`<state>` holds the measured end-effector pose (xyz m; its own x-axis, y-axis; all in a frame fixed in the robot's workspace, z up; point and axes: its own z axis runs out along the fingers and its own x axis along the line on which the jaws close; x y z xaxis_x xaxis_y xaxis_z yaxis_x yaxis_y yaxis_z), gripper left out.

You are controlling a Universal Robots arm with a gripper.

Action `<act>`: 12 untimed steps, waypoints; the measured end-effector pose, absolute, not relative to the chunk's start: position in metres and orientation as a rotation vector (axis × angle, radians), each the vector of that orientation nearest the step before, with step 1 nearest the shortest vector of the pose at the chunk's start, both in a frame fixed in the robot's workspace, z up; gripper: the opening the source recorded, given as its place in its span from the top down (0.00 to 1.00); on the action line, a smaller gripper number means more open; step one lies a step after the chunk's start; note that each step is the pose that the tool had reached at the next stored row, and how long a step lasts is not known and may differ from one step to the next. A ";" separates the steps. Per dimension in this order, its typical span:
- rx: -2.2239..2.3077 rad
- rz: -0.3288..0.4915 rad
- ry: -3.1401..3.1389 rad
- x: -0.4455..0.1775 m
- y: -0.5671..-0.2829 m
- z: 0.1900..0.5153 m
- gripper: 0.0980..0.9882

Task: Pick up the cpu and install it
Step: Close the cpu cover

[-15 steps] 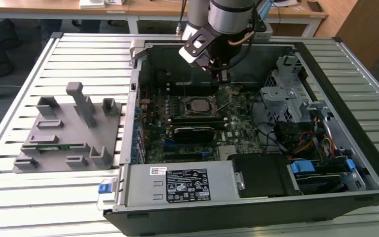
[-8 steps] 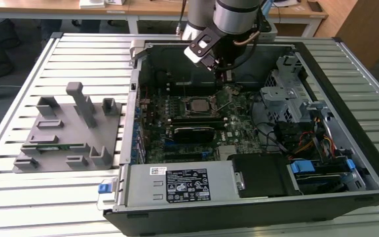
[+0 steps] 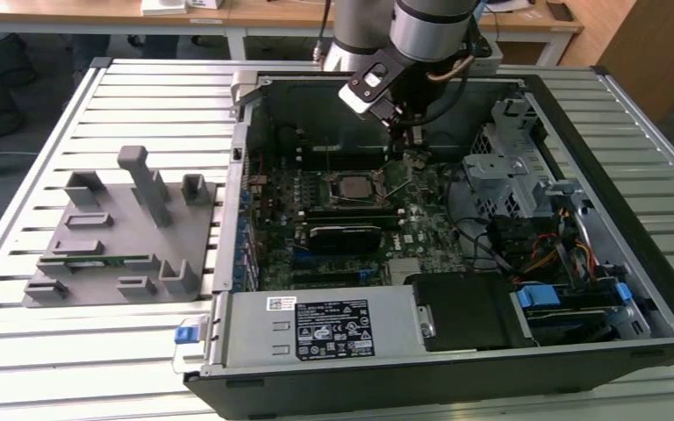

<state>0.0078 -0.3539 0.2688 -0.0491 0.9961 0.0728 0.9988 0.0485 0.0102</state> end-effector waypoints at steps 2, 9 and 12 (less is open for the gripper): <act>-2.134 -0.087 -2.241 0.011 -0.354 0.269 0.99; -2.124 -0.084 -2.250 0.020 -0.354 0.267 0.99; -2.103 -0.084 -2.269 0.022 -0.354 0.267 0.99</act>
